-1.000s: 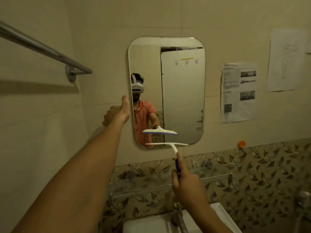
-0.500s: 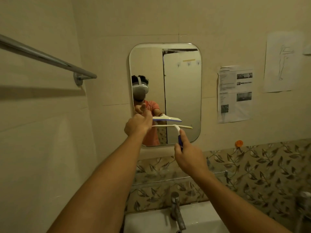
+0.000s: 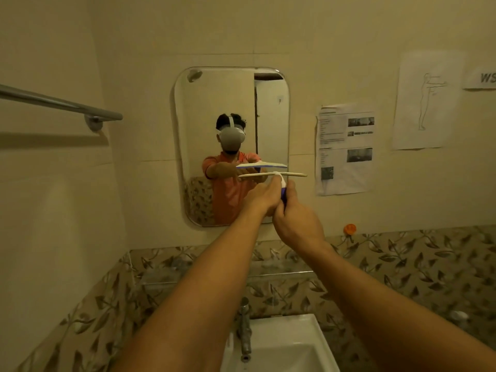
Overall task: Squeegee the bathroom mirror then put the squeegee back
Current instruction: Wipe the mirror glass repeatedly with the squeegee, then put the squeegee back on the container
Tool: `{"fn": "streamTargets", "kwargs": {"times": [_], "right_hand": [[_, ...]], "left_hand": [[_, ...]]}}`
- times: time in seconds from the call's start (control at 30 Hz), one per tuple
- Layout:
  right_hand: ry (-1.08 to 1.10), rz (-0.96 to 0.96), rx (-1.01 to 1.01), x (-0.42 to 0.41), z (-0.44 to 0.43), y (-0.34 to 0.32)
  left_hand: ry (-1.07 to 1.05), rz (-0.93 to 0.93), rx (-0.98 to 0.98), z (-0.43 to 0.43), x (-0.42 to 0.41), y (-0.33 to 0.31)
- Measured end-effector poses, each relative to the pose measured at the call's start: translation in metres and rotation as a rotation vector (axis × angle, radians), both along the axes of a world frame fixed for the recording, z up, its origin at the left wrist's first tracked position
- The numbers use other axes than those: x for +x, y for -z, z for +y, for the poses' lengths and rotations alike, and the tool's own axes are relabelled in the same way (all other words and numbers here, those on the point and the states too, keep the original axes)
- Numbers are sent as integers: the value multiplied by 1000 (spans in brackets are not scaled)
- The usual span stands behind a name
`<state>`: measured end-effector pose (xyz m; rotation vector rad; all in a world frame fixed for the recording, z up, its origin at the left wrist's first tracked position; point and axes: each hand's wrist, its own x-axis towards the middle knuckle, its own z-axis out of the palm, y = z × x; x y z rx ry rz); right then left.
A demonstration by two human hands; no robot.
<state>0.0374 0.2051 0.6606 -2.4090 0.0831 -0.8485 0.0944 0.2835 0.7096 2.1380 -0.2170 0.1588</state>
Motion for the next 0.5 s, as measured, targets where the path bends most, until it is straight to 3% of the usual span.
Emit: {"fn": "streamTargets", "kwargs": {"times": [0.27, 0.5], "right_hand": [[61, 26, 48, -8, -81, -2], [100, 29, 86, -19, -151, 8]], "left_hand": [[103, -2, -102, -83, -23, -10], [154, -48, -41, -153, -27, -1]]}}
